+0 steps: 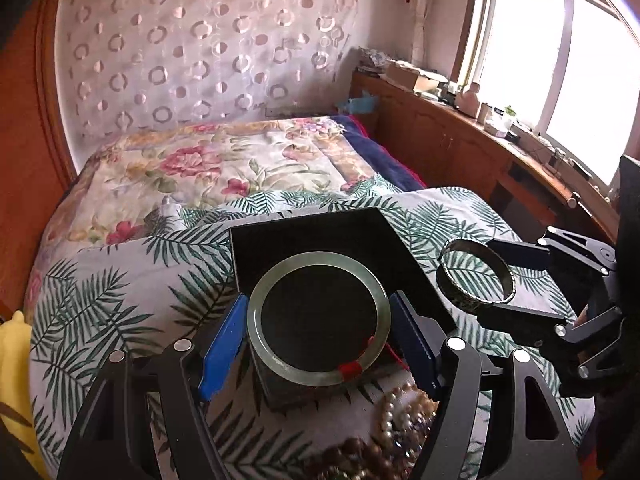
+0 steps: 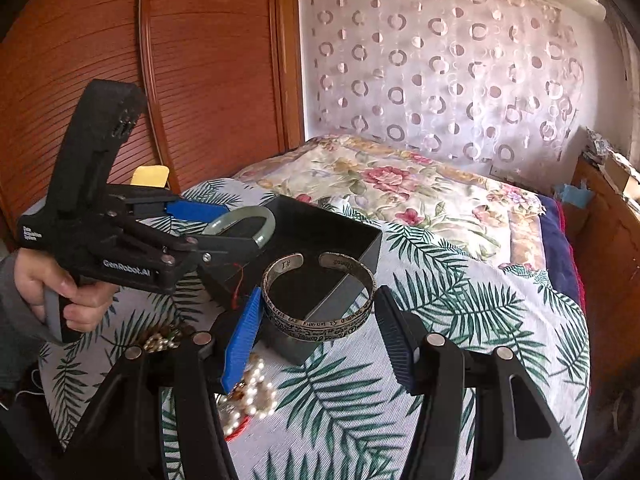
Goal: Organize jewelry
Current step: 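Lower the jade bangle into the black box with the left tool while the right tool drops the cuff in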
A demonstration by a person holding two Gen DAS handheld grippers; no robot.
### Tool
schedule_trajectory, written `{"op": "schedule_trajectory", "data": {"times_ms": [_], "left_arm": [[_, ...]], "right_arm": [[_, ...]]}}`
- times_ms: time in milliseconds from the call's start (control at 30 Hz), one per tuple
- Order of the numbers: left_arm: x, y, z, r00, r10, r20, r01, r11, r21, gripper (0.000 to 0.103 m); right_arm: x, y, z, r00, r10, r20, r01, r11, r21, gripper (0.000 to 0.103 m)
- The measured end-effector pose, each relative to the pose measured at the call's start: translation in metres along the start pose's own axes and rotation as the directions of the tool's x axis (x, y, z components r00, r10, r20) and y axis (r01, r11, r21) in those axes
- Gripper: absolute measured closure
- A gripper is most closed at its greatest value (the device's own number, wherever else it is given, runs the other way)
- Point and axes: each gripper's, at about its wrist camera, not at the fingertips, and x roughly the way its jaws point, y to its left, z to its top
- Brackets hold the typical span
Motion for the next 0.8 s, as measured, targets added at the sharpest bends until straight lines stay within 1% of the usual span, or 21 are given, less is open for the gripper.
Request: {"op": "schedule_trajectory", "data": {"times_ms": [167,233,300,367,467,600,700,800], "left_arm": [[0.008,0.002,0.004,1.000,0.025,-0.005,-0.025,1.000,-0.003,0.034],[0.004,0.003,0.005,1.000,0.016,0.009,-0.015,1.000,-0.011,0.032],[0.000,0.005,0.007,1.000,0.015,0.023,-0.015,1.000,-0.014,0.026],[-0.004,0.006,0.008,0.999,0.013,0.035,-0.012,1.000,-0.014,0.026],[-0.013,0.011,0.008,0.998,0.033,0.060,-0.032,0.999,-0.019,0.025],[-0.026,0.020,0.005,0.993,0.074,0.096,-0.071,0.997,-0.031,0.019],[-0.032,0.029,-0.002,0.989,0.105,0.104,-0.101,0.994,-0.043,0.019],[-0.037,0.037,-0.009,0.986,0.126,0.107,-0.120,0.991,-0.064,0.018]], "right_arm": [[0.012,-0.008,0.004,1.000,0.013,-0.008,-0.013,1.000,-0.003,0.043],[0.016,-0.010,0.006,1.000,0.018,-0.008,-0.018,1.000,-0.003,0.043],[0.019,-0.011,0.009,1.000,0.022,-0.008,-0.022,1.000,-0.005,0.043],[0.022,-0.011,0.010,1.000,0.023,-0.009,-0.024,1.000,-0.008,0.043],[0.029,-0.009,0.013,1.000,0.029,-0.013,-0.029,1.000,-0.011,0.043],[0.042,0.002,0.019,0.999,0.043,-0.027,-0.044,0.998,-0.035,0.043],[0.055,0.012,0.024,0.998,0.045,-0.049,-0.048,0.997,-0.053,0.043],[0.069,0.019,0.026,0.996,0.030,-0.079,-0.036,0.997,-0.073,0.043]]}}
